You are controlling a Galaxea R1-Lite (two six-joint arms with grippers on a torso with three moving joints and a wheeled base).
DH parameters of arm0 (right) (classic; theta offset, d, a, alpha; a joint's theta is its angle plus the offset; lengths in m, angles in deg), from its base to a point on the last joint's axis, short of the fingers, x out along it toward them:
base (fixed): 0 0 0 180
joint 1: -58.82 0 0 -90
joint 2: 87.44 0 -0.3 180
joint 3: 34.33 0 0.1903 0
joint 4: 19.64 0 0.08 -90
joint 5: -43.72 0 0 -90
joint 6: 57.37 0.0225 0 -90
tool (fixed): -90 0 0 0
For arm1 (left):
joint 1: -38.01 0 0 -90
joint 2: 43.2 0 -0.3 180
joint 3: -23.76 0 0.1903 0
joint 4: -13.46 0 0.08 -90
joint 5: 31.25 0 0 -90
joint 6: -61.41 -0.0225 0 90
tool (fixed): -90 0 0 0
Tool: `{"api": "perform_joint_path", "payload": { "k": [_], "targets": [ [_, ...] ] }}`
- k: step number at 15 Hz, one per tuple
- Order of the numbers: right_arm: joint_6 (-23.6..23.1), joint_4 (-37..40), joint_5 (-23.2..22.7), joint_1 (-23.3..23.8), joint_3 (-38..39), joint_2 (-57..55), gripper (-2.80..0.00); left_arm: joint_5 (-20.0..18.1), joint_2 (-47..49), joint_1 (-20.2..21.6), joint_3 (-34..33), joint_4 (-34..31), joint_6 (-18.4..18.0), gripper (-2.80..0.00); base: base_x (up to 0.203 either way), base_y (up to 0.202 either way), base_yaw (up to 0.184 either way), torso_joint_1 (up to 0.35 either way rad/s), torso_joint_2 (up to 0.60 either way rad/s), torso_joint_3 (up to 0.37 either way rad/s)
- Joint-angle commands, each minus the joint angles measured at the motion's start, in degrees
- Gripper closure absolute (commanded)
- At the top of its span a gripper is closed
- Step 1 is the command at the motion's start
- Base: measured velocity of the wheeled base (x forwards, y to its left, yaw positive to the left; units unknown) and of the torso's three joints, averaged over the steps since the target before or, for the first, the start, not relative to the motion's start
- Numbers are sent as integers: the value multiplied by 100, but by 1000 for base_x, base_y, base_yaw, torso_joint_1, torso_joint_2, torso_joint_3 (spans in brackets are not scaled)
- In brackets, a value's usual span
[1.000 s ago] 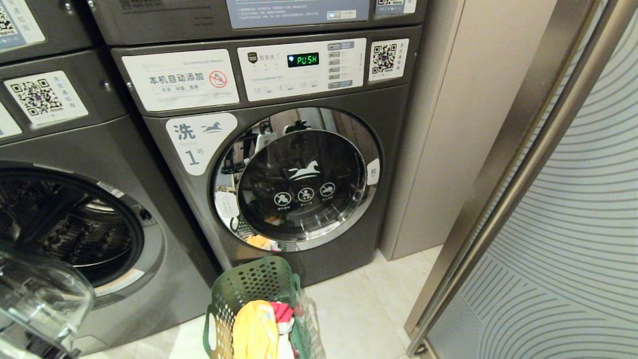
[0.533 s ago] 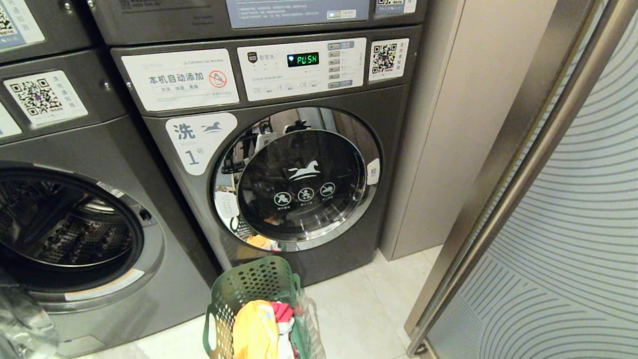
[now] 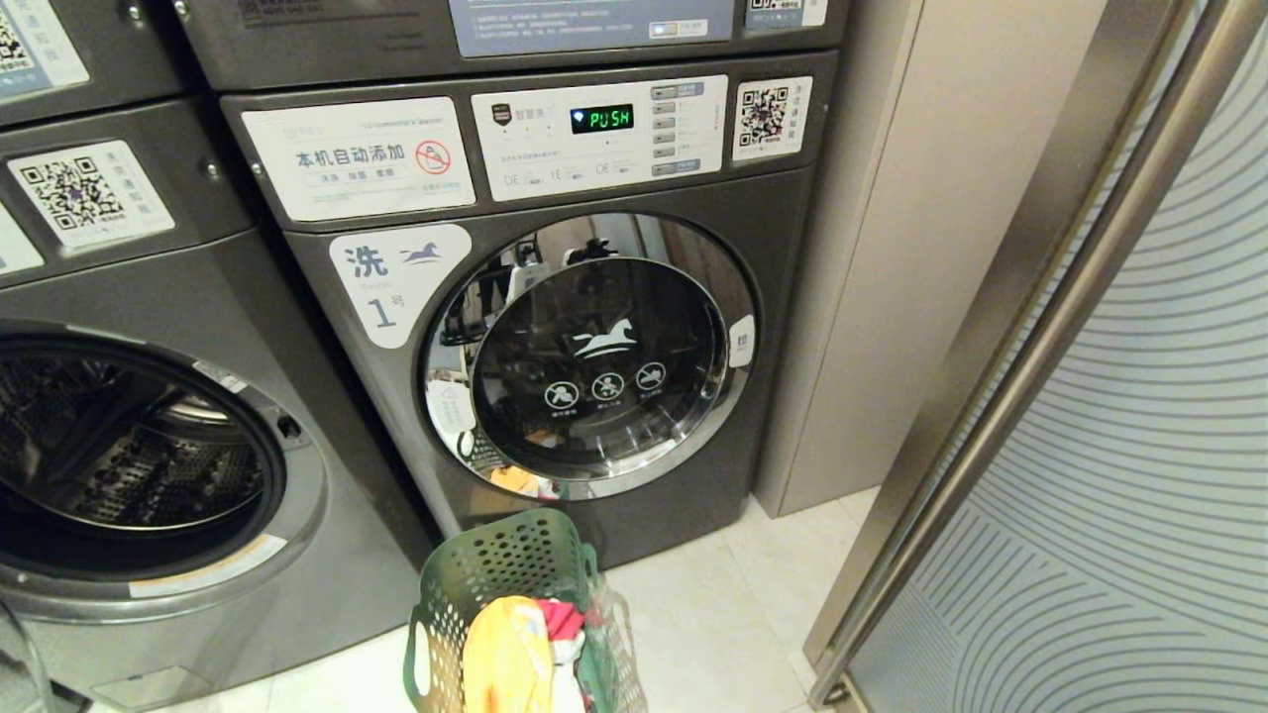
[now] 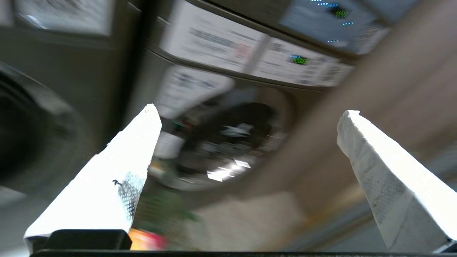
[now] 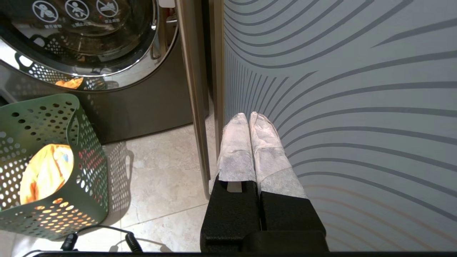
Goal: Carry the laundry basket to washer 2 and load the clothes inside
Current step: Open the lid of the washing machine
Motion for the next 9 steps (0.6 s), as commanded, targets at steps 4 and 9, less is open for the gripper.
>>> {"api": "perform_joint_path", "payload": {
  "k": [4,9],
  "targets": [
    [-4,-4,-2,-2,9,-7,0,2784,1418,-1757,-330,-126,-4407,-280,0,0,0,0,0,0],
    [-4,-4,-2,-2,9,-7,0,5395,1130,-4872,-161,-2017,-3811,-280,0,0,0,0,0,0]
  ]
}}
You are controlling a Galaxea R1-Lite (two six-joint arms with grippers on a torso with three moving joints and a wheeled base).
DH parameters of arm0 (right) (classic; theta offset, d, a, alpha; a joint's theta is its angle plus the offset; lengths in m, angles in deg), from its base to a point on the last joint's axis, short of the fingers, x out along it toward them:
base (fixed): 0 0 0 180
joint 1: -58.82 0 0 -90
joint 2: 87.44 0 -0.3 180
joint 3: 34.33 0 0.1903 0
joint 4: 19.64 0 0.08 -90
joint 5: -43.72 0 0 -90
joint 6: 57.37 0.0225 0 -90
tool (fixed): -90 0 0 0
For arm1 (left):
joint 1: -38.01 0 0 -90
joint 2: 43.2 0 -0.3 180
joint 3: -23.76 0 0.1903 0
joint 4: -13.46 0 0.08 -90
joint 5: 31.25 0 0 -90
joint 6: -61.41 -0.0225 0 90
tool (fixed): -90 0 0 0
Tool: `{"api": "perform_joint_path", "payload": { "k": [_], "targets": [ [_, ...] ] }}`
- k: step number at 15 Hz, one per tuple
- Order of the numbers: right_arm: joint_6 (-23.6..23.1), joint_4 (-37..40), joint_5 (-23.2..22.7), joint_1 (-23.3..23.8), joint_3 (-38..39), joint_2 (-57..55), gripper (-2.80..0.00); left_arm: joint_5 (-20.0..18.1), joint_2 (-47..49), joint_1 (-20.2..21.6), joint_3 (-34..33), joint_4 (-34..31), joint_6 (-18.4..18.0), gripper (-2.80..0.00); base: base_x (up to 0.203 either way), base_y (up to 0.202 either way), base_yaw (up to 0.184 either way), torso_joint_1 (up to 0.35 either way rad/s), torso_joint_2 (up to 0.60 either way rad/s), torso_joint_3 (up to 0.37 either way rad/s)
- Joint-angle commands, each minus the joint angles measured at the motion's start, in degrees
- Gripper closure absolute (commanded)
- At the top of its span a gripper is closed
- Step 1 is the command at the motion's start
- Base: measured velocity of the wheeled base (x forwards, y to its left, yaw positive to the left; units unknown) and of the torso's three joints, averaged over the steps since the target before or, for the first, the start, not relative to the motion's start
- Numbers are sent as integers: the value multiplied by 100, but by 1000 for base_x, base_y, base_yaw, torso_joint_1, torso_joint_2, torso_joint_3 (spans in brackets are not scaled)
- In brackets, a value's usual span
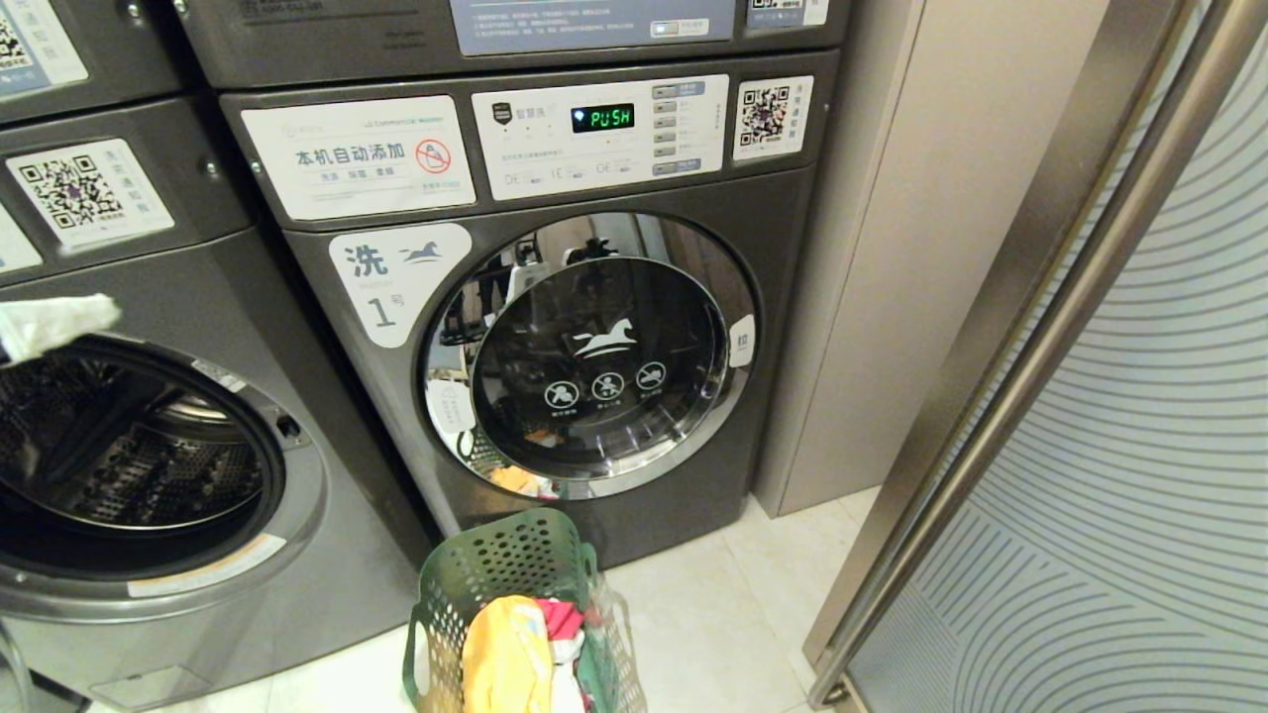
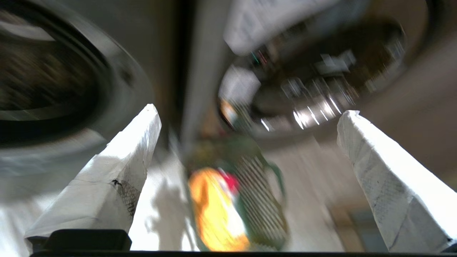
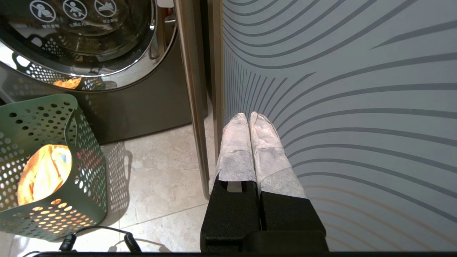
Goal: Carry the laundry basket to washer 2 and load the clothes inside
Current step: Open the lid of the washing machine
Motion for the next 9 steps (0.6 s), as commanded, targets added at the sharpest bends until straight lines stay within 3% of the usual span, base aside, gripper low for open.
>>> {"api": "perform_joint_path", "payload": {
  "k": [1,2,4,6,9],
  "targets": [
    [-3,-4,-2,0,9,-7,0,377,-446,-998,-361,-199,164,-280,0,0,0,0,0,0],
    [-3,-4,-2,0,9,-7,0,481,-959,-1502,-942,-199,236,-280,0,0,0,0,0,0],
    [-3,3,-2,0,9,-7,0,590,-1928,-2050,-2410,36,233,-280,0,0,0,0,0,0],
    [-3,-4,-2,0,9,-7,0,745,-3032,-2296,-3716,432,18,-280,0,0,0,0,0,0],
    [-3,5,-2,0,9,-7,0,1186,-4820,-2251,-4746,682,-382,-280,0,0,0,0,0,0]
  ]
}}
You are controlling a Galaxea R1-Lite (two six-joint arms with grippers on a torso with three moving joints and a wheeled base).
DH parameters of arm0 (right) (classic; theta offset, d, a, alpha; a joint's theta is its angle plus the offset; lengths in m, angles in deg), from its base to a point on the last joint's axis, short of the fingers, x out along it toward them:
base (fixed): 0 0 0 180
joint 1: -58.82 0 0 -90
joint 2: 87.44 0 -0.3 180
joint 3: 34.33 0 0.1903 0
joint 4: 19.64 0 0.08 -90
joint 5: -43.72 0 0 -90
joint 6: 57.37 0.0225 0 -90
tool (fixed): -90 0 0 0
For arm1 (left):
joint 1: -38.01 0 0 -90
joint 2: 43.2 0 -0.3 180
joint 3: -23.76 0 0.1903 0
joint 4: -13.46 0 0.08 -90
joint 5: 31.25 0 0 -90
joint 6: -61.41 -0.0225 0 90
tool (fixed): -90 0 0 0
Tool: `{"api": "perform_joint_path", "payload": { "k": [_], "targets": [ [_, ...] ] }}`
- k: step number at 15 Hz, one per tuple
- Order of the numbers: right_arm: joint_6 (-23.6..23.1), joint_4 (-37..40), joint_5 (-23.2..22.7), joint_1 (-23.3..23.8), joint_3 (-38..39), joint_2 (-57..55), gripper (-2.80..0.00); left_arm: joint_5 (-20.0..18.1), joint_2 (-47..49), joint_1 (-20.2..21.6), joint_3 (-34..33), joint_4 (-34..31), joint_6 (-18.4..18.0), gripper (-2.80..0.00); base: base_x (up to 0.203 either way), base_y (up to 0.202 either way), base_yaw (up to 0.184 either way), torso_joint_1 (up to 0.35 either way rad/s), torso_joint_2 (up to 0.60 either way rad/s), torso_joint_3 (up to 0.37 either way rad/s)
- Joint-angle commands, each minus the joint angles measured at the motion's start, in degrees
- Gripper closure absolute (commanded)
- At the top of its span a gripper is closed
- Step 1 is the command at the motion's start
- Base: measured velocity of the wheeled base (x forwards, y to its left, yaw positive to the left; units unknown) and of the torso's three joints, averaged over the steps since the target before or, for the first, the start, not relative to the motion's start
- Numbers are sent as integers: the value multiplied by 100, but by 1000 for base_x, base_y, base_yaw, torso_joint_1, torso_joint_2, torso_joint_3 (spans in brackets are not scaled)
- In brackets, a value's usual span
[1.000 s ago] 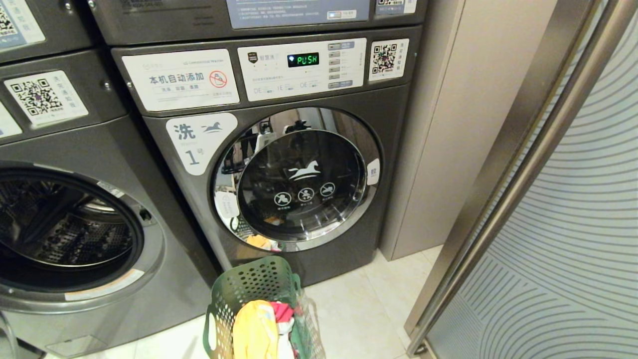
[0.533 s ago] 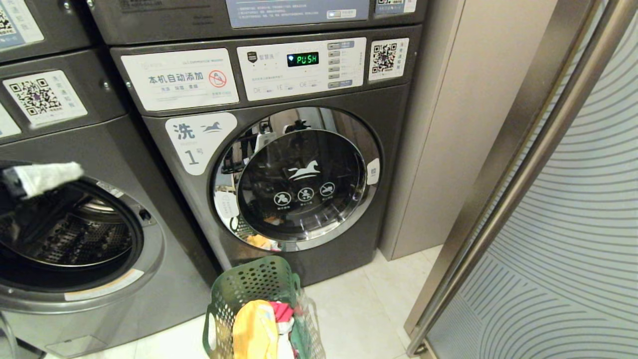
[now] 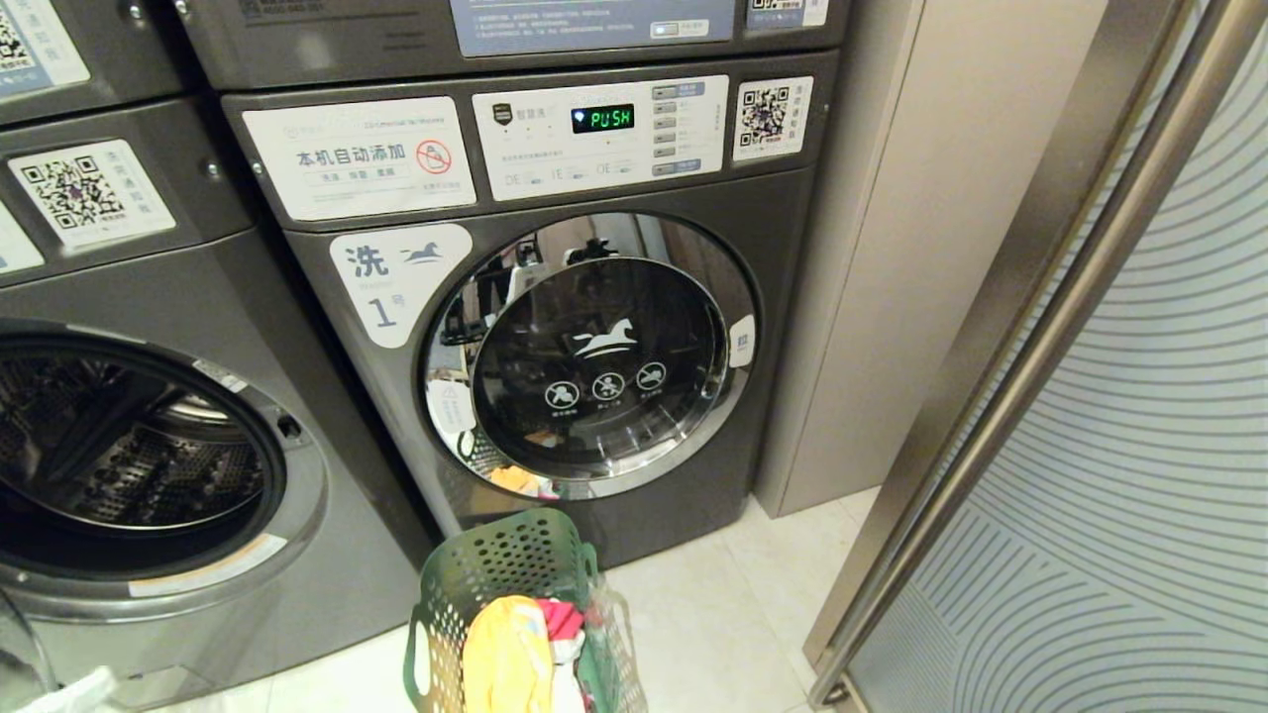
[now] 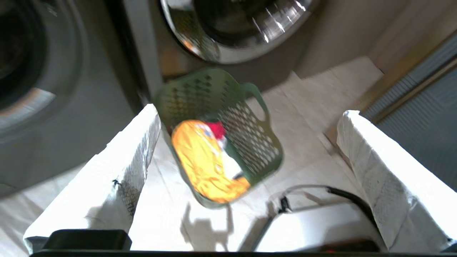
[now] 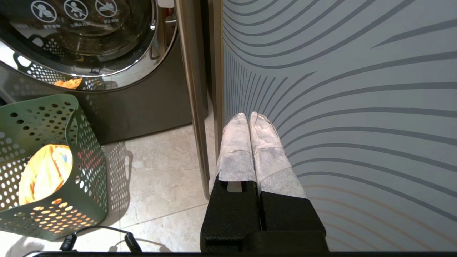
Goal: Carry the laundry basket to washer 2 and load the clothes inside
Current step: Open the lid of the washing machine, then place the clothes into the washing machine
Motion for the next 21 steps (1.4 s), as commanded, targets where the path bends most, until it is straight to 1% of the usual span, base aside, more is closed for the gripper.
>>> {"api": "perform_joint_path", "payload": {
  "k": [1,3,4,6,7,8,10,13,21],
  "targets": [
    [9,-4,-1,0,9,-7,0,78,-1530,73,-392,-71,-57,-280,0,0,0,0,0,0],
    [10,4,-2,0,9,-7,0,229,-2566,134,-520,-372,-146,-280,0,0,0,0,0,0],
    [10,3,6,0,9,-7,0,377,-2814,153,-612,-367,-158,-280,0,0,0,0,0,0],
    [10,-4,-1,0,9,-7,0,857,-2827,192,-809,-391,-144,-280,0,0,0,0,0,0],
    [10,-4,0,0,9,-7,0,1036,-2822,195,-818,-483,-165,-280,0,0,0,0,0,0],
    [10,-4,2,0,9,-7,0,1081,-2822,196,-818,-665,-162,-280,0,0,0,0,0,0],
    [10,-4,-2,0,9,-7,0,1058,-2822,201,-807,-754,-334,-280,0,0,0,0,0,0],
    [10,-4,-2,0,9,-7,0,1059,-2822,204,-818,-727,-202,-280,0,0,0,0,0,0],
    [10,-4,6,9,9,-7,0,1059,-2822,196,-818,-727,-223,-280,0,0,0,0,0,0]
  ]
}}
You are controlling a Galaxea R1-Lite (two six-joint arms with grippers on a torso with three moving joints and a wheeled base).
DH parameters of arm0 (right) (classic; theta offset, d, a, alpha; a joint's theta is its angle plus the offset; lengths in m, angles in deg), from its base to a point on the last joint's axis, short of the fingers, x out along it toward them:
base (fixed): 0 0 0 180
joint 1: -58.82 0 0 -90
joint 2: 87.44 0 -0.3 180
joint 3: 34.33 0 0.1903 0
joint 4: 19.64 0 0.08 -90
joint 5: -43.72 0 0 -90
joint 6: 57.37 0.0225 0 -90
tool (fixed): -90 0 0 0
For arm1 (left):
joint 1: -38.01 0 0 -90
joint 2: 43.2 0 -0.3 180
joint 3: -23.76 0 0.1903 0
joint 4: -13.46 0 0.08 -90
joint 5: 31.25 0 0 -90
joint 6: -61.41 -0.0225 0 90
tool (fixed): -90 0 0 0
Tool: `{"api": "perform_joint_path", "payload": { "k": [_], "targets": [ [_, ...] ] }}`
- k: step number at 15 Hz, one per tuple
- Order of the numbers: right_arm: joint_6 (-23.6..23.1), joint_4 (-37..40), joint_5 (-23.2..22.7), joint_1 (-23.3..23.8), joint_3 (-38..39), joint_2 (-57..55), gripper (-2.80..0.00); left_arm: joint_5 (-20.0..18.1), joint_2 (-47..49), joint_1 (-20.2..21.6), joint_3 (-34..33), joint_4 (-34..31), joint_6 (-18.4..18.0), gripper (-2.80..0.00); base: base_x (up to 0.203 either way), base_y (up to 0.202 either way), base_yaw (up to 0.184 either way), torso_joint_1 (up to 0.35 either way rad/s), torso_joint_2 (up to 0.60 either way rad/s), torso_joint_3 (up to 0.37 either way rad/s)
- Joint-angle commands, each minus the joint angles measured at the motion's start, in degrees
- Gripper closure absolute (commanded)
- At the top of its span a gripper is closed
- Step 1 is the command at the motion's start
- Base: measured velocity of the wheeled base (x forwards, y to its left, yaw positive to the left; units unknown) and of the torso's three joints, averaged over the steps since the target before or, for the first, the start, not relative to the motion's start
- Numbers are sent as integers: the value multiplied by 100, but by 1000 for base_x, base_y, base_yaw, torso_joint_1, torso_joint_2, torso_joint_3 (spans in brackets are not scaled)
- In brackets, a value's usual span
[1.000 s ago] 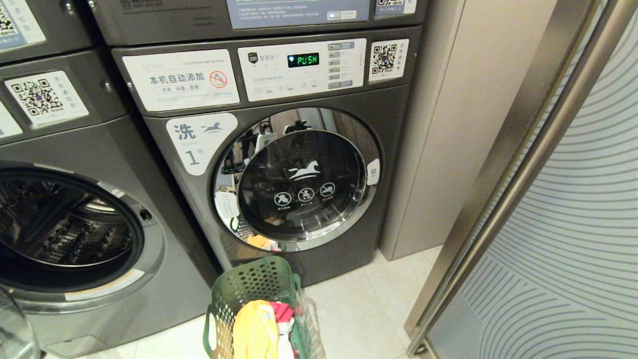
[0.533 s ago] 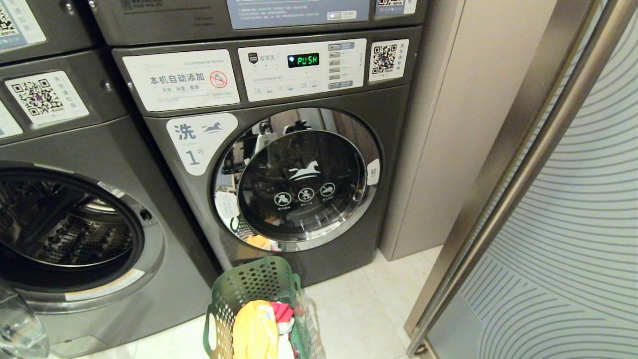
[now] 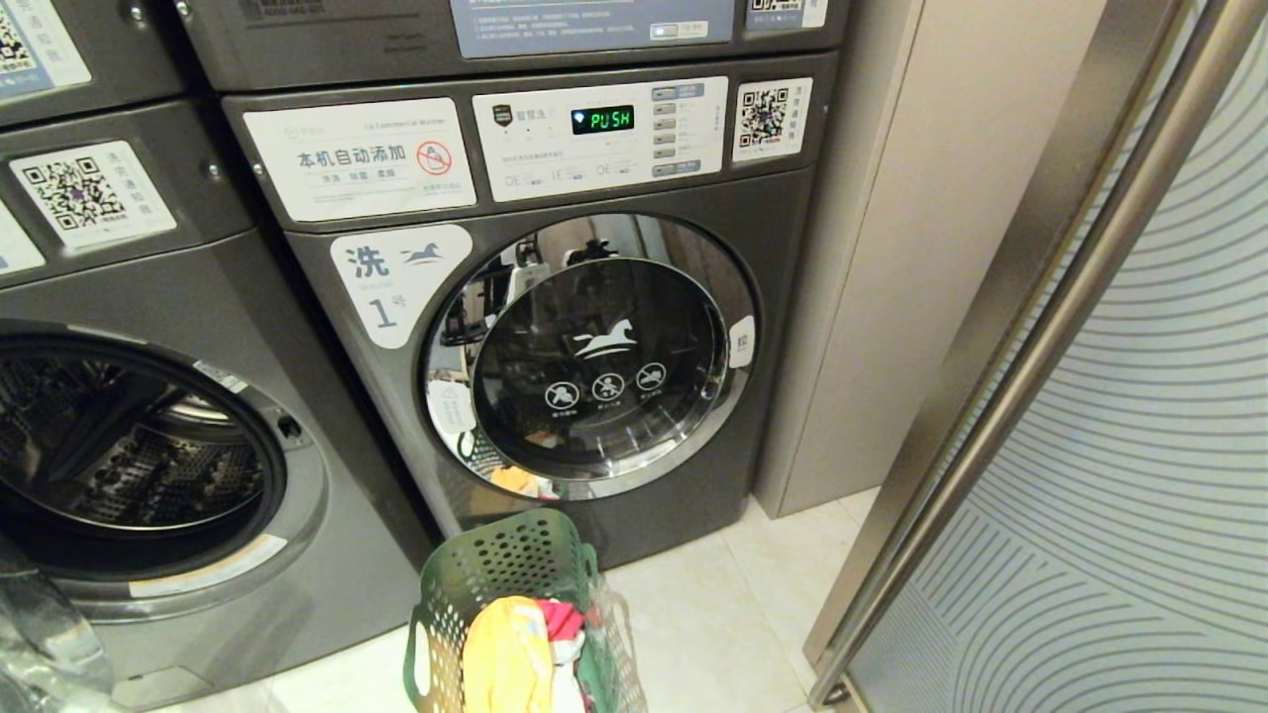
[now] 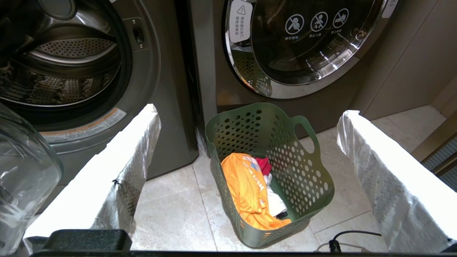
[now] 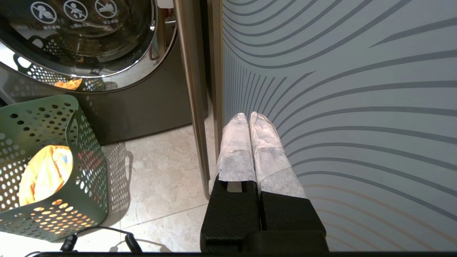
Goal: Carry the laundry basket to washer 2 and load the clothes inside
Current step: Place the clothes into the washing machine
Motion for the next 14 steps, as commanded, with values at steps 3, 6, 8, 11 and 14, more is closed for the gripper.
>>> {"api": "perform_joint_path", "payload": {
  "k": [3,6,8,11,14],
  "targets": [
    [-4,-4,-5,4,9,-7,0,2,9,2,-10,11,11,-280,0,0,0,0,0,0],
    [-4,-1,-5,4,9,-7,0,11,9,2,-10,11,81,-280,0,0,0,0,0,0],
    [-8,2,-5,4,9,-7,0,2,9,2,-1,2,64,-280,0,0,0,0,0,0],
    [-65,-4,-14,4,9,-7,0,11,9,2,-10,2,90,-280,0,0,0,0,0,0],
    [-83,-4,-14,4,9,-7,0,11,9,2,-10,2,90,-280,0,0,0,0,0,0]
  ]
}}
